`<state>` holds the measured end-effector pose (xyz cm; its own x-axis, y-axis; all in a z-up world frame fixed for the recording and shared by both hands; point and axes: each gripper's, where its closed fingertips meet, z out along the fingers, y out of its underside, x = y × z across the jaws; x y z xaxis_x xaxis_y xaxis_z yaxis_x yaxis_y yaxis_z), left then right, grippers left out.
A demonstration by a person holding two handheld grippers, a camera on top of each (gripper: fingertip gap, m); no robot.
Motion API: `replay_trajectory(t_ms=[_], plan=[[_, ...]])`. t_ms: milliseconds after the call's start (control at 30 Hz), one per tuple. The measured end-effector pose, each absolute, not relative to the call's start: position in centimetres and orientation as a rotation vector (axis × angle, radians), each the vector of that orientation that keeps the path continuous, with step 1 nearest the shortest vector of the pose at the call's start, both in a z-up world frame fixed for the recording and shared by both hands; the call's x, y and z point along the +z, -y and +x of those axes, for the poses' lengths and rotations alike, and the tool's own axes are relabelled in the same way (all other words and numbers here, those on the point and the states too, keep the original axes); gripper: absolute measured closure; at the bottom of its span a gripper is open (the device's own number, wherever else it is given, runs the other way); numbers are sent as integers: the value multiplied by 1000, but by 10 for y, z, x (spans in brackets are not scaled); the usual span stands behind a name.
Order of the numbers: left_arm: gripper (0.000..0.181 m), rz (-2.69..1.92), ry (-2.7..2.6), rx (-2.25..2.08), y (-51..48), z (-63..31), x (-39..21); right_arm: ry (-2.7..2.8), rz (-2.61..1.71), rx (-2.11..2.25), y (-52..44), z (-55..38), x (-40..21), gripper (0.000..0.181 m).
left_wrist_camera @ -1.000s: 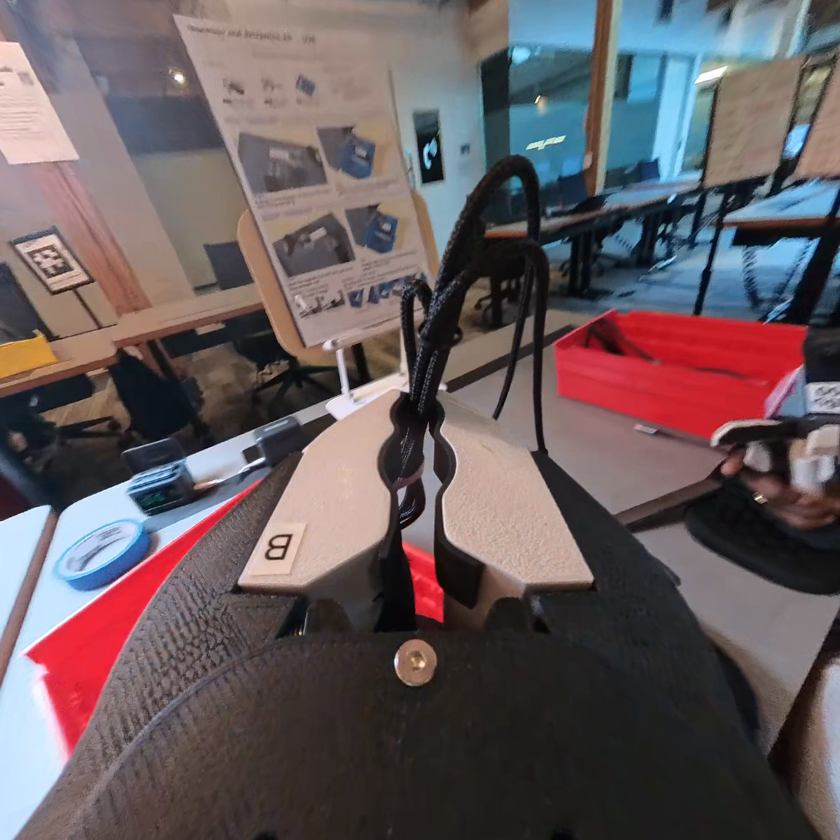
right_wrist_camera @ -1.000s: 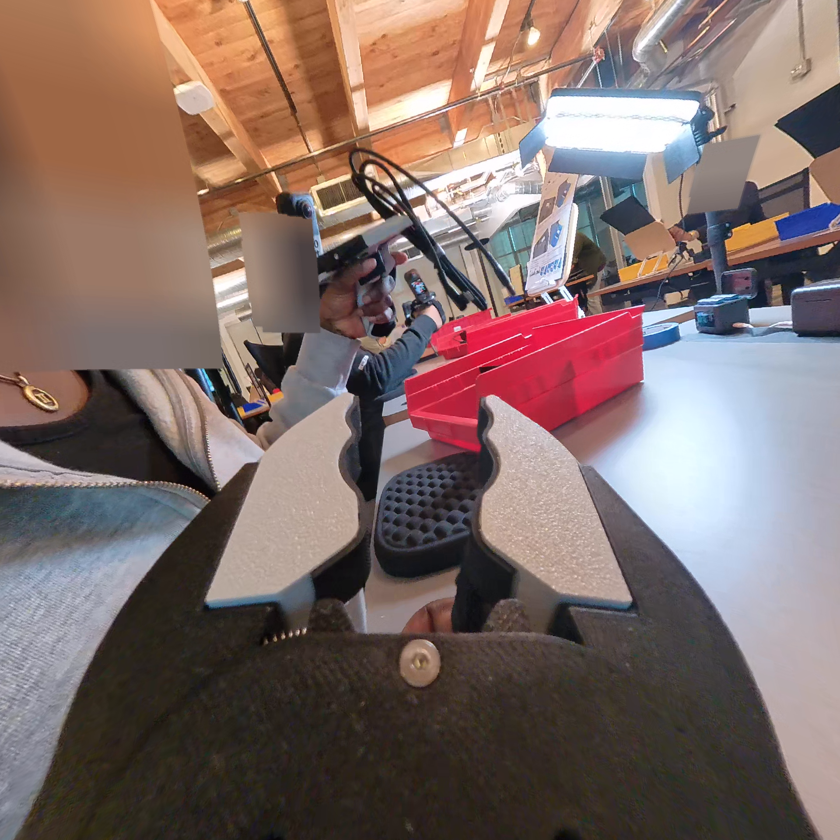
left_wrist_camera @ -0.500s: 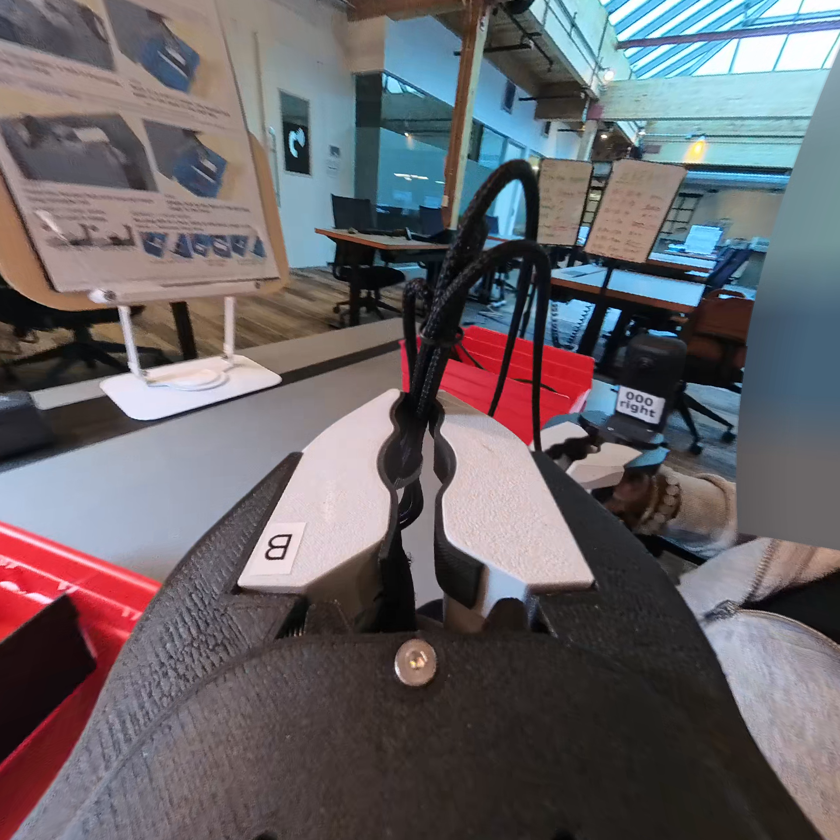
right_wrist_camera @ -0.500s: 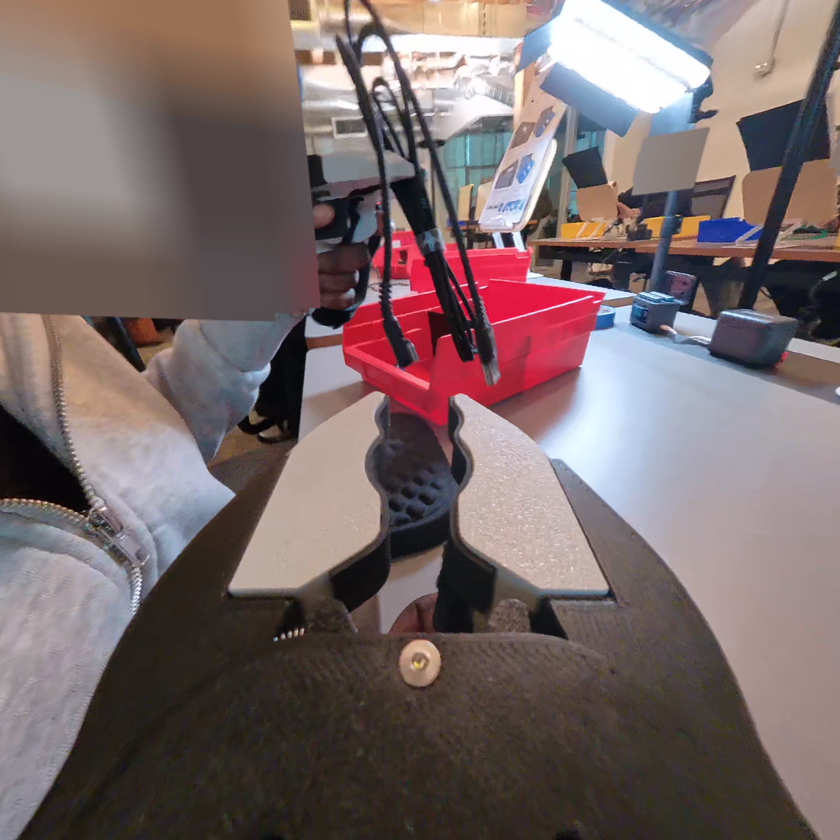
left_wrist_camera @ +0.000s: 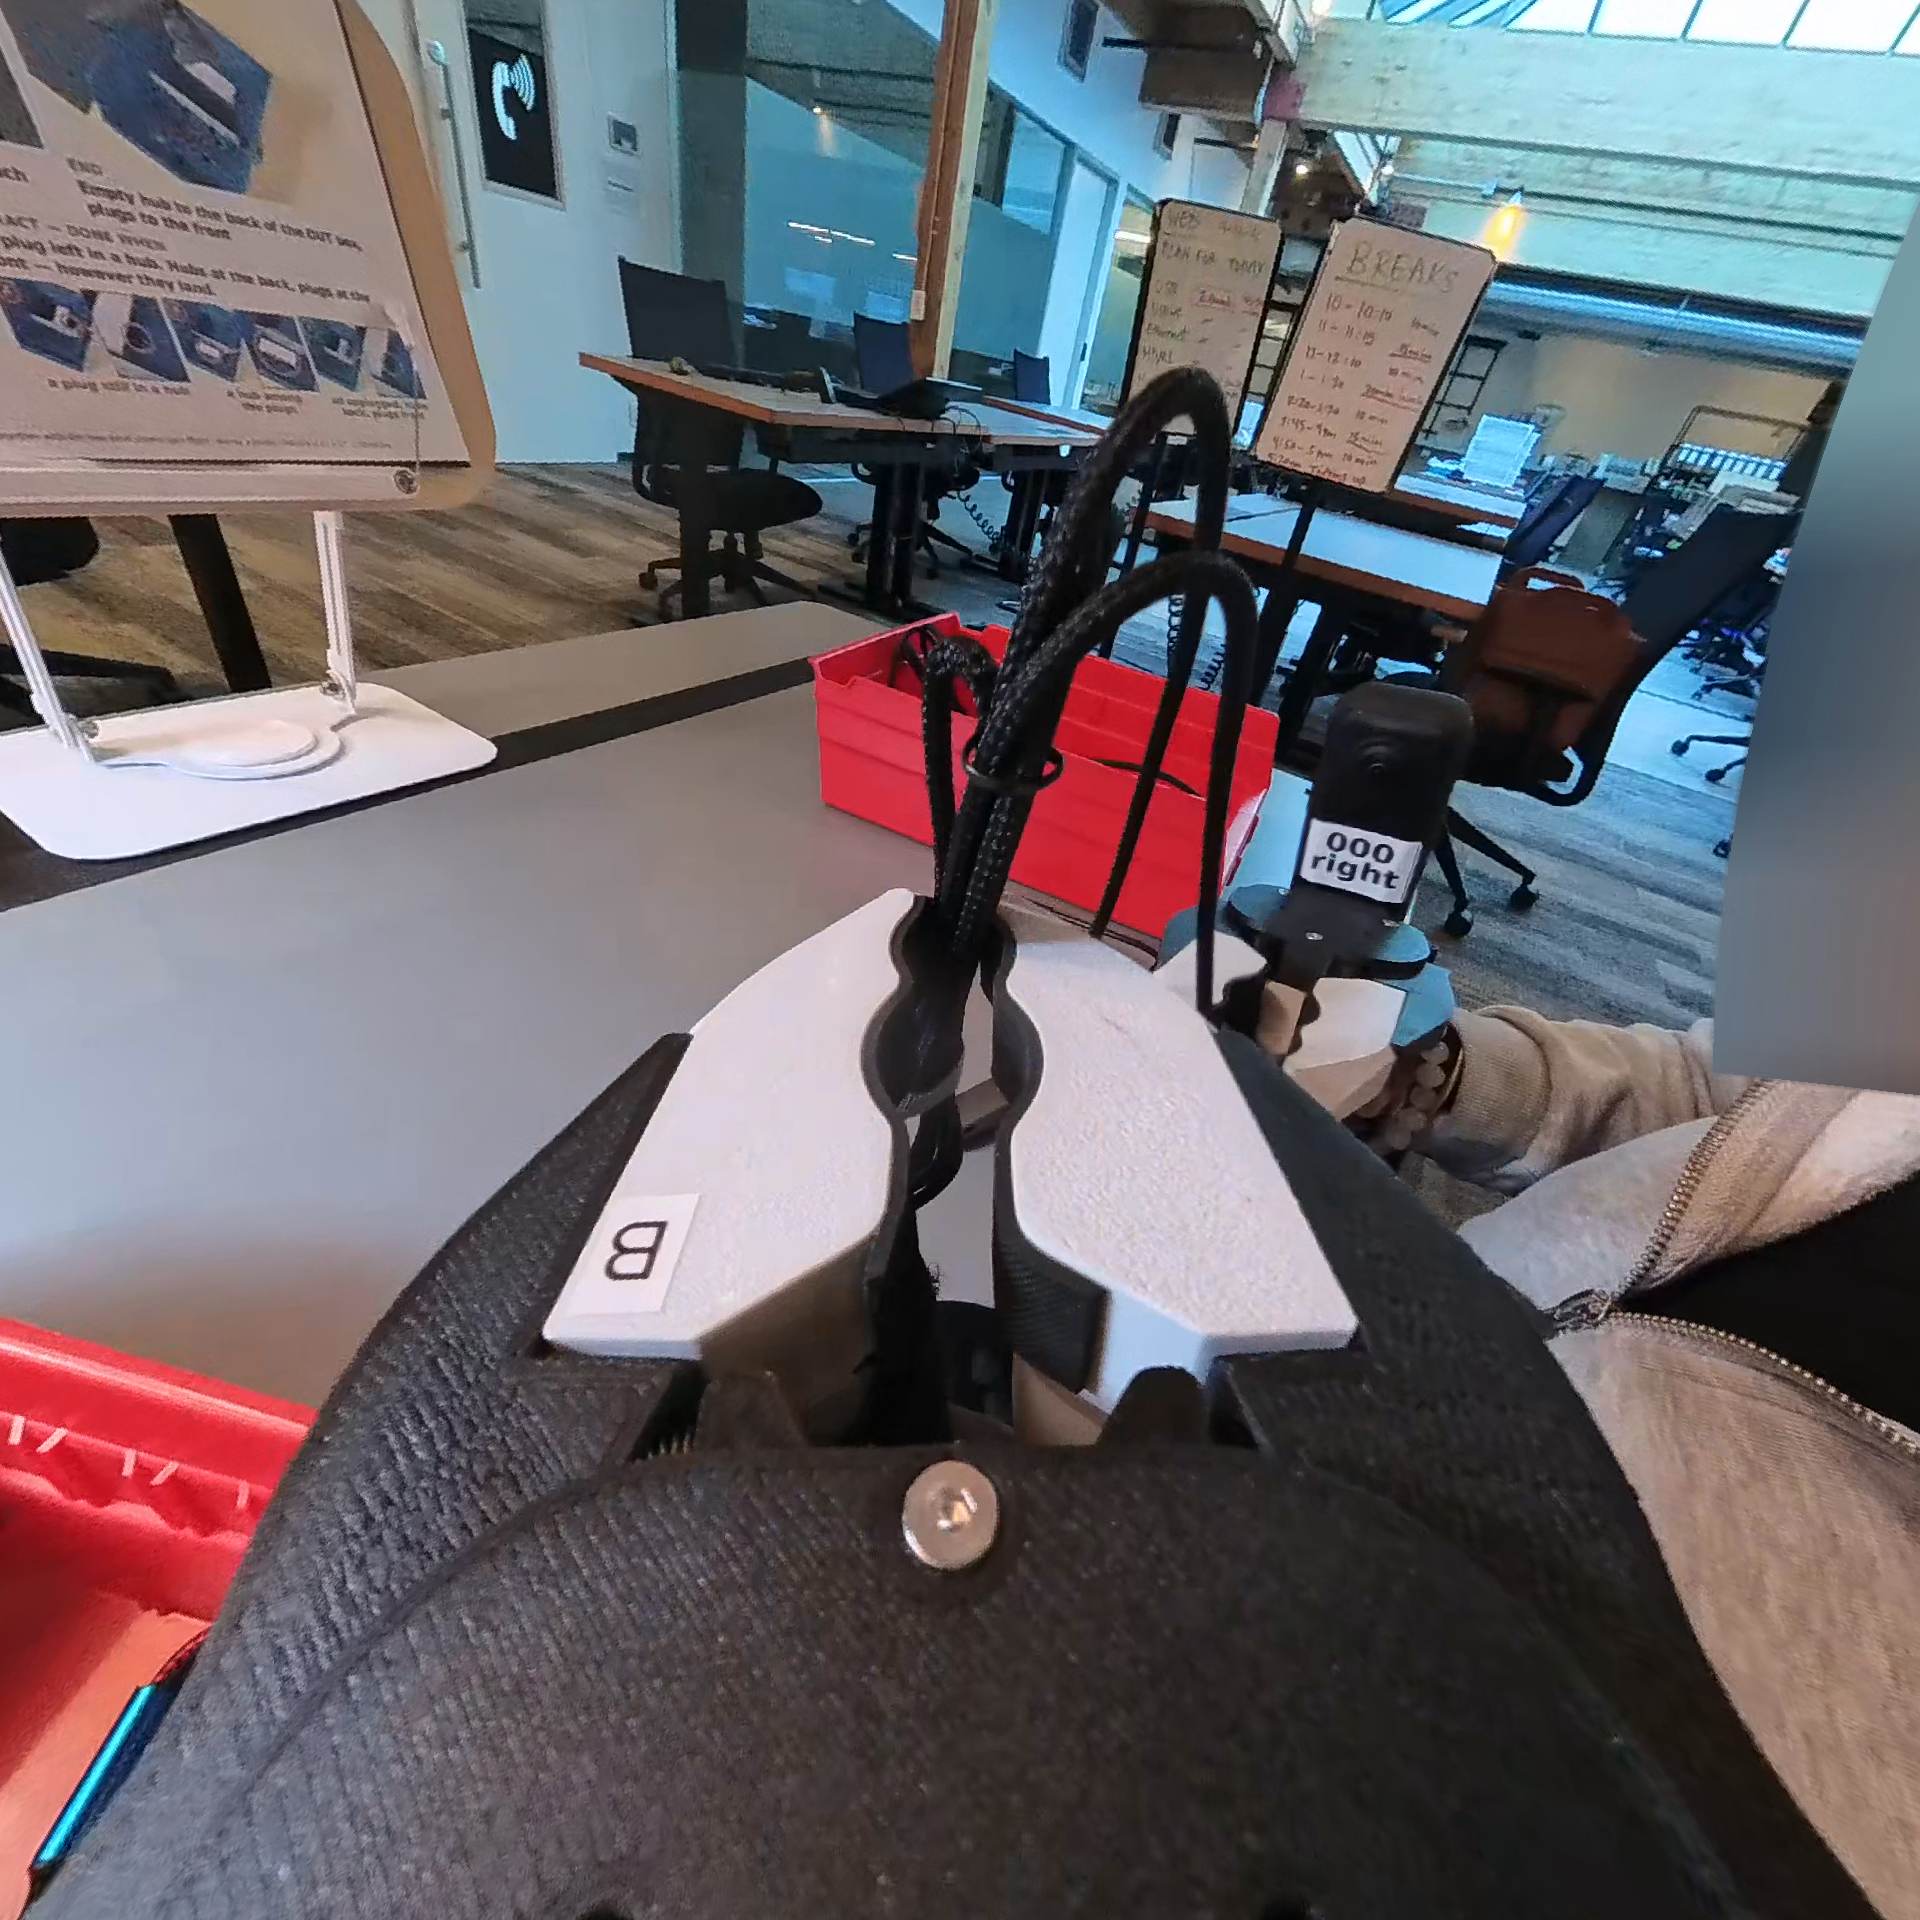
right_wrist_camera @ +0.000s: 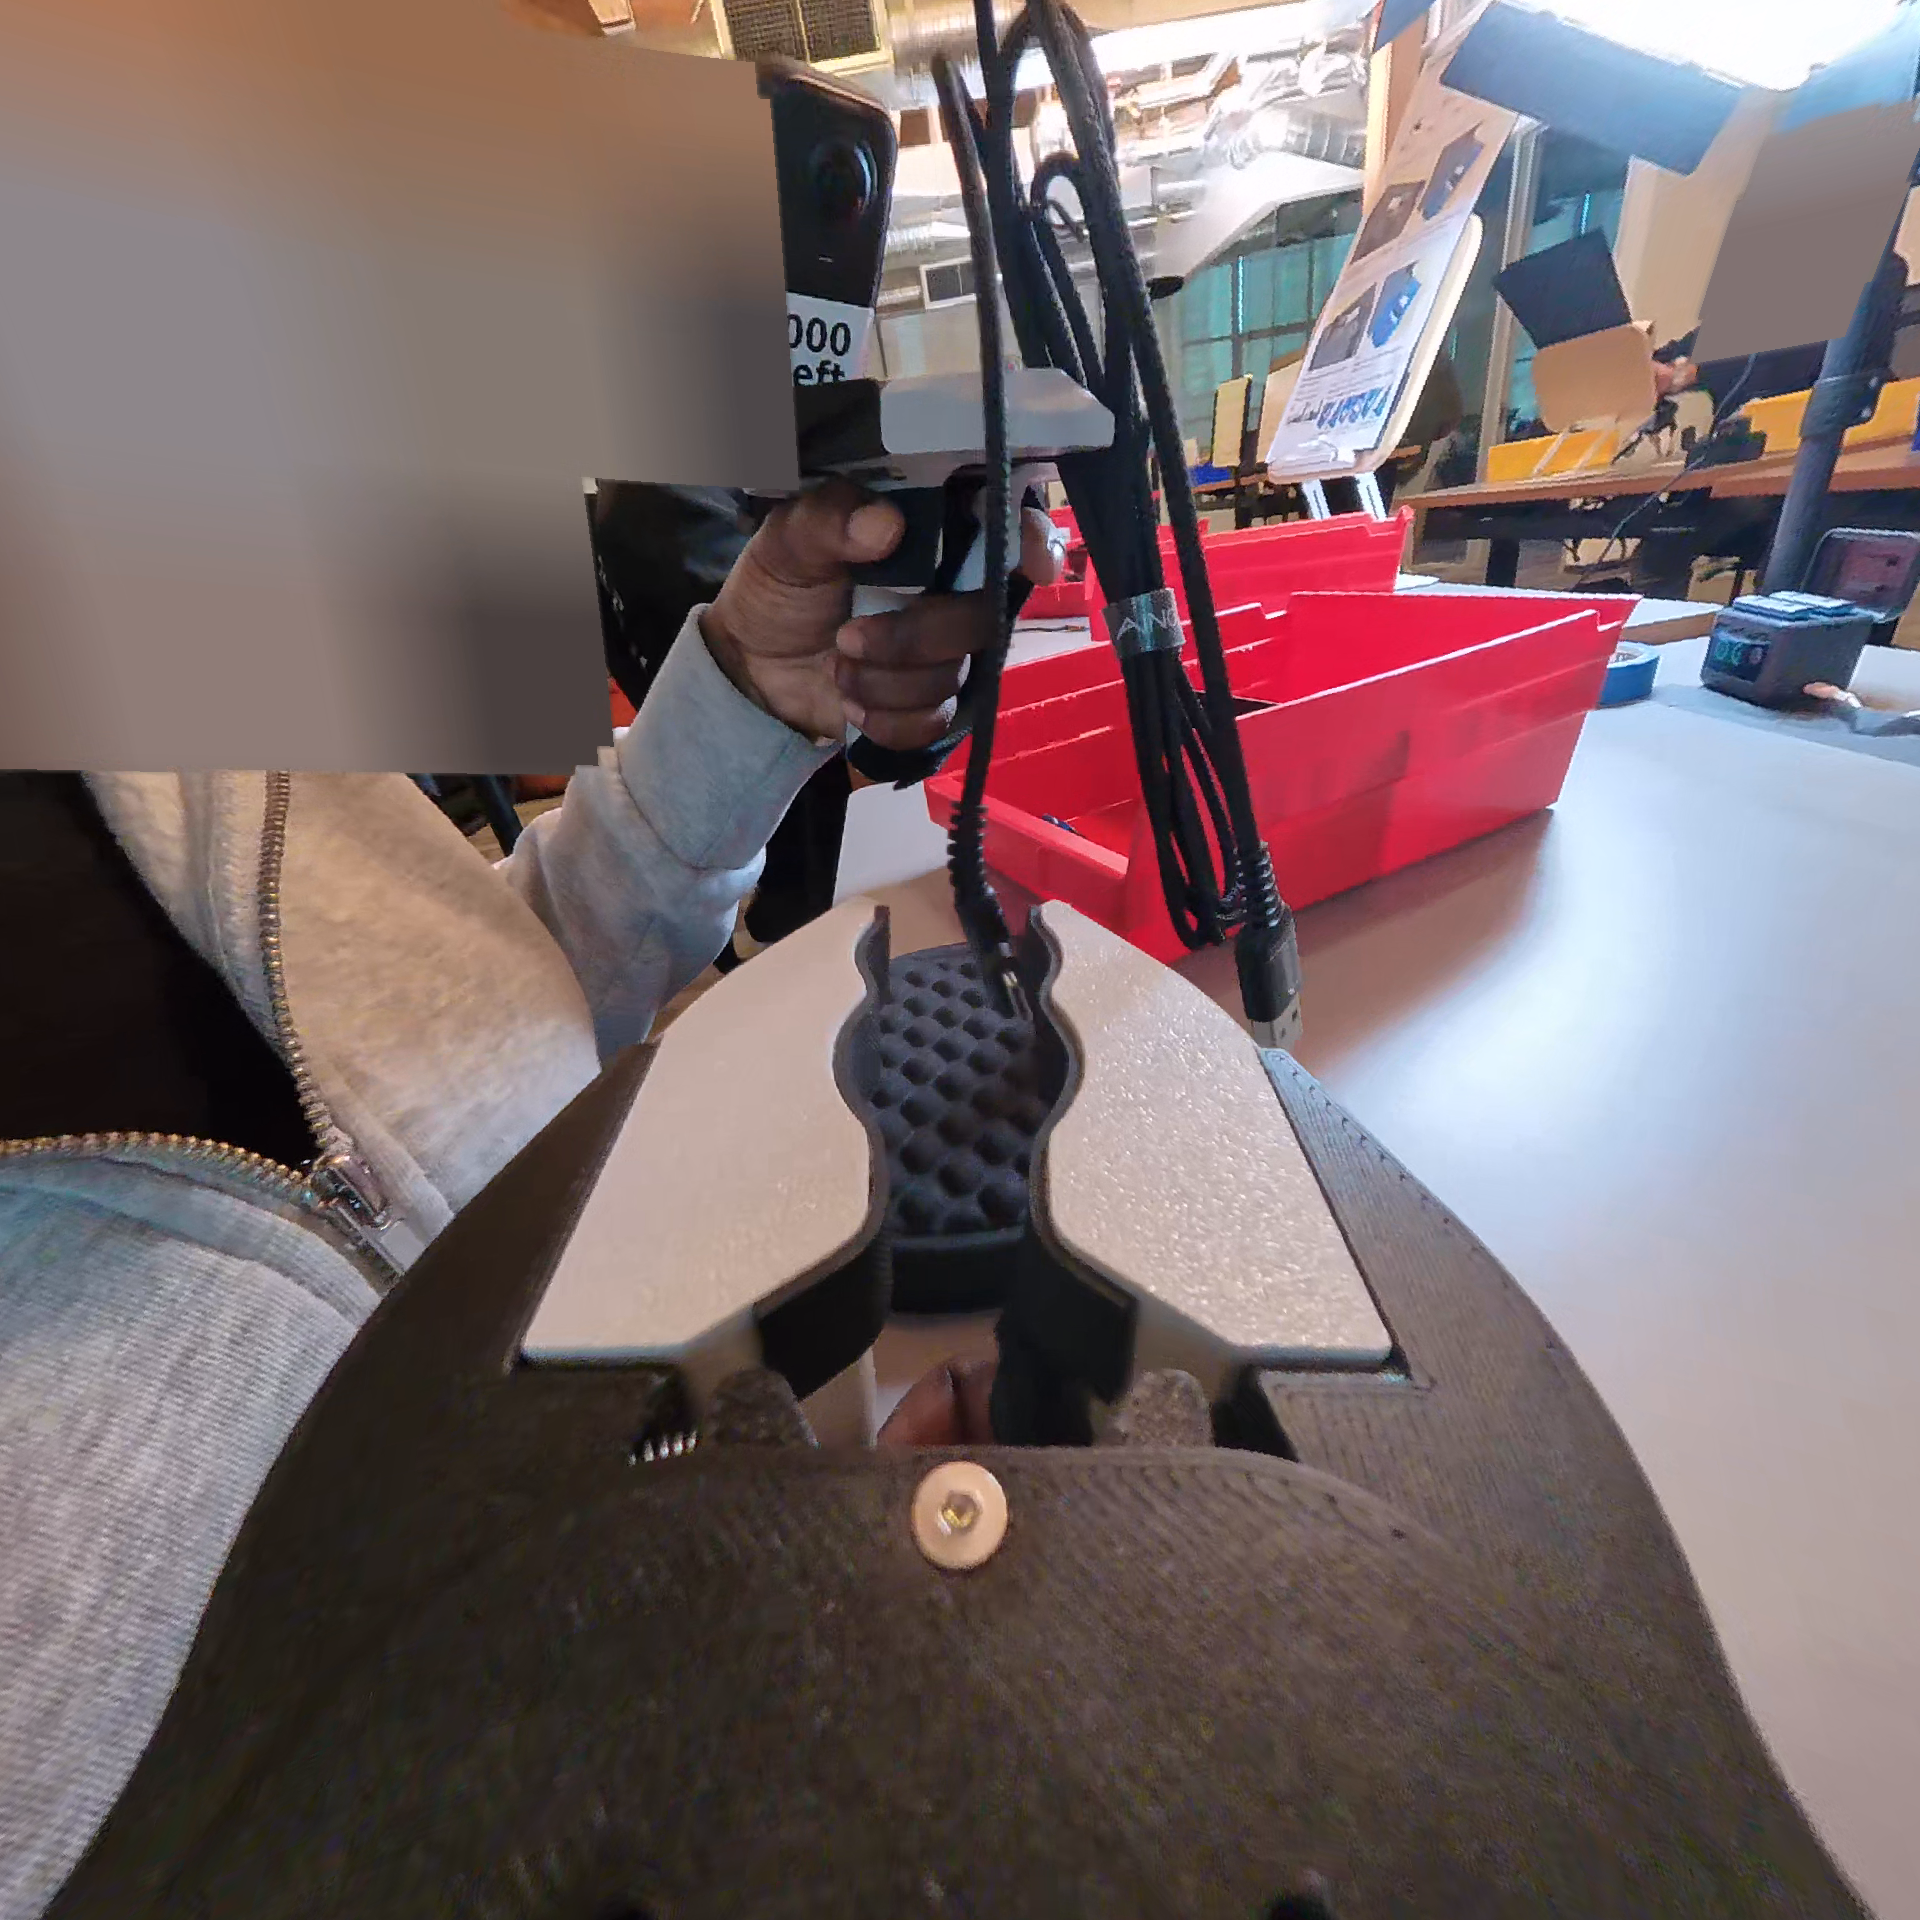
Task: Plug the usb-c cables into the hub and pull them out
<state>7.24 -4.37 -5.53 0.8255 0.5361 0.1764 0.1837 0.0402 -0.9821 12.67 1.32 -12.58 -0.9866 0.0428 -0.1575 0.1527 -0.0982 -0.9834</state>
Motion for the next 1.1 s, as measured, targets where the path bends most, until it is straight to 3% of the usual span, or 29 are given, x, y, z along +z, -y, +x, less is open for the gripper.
replay_trajectory(t_ms=[433,633,733,900,1000,1100], plan=[[168,-1530,629,283,43,69,-58,-2040,292,-2140,-9,128,-132,174],[114,-1647,688,343,43,63,-91,-1467,629,-1936,-21,111,-109,174],[104,-1685,673,577,53,60,-98,-1289,727,-1809,-23,104,-111,174],[106,-1709,599,690,50,74,-103,-1223,799,-1752,-23,96,-120,174],[130,-1596,677,372,30,87,-106,-1344,776,-1785,-19,100,-125,174],[142,-1402,786,-152,-1,101,-117,-1544,731,-1827,-11,106,-132,175]])
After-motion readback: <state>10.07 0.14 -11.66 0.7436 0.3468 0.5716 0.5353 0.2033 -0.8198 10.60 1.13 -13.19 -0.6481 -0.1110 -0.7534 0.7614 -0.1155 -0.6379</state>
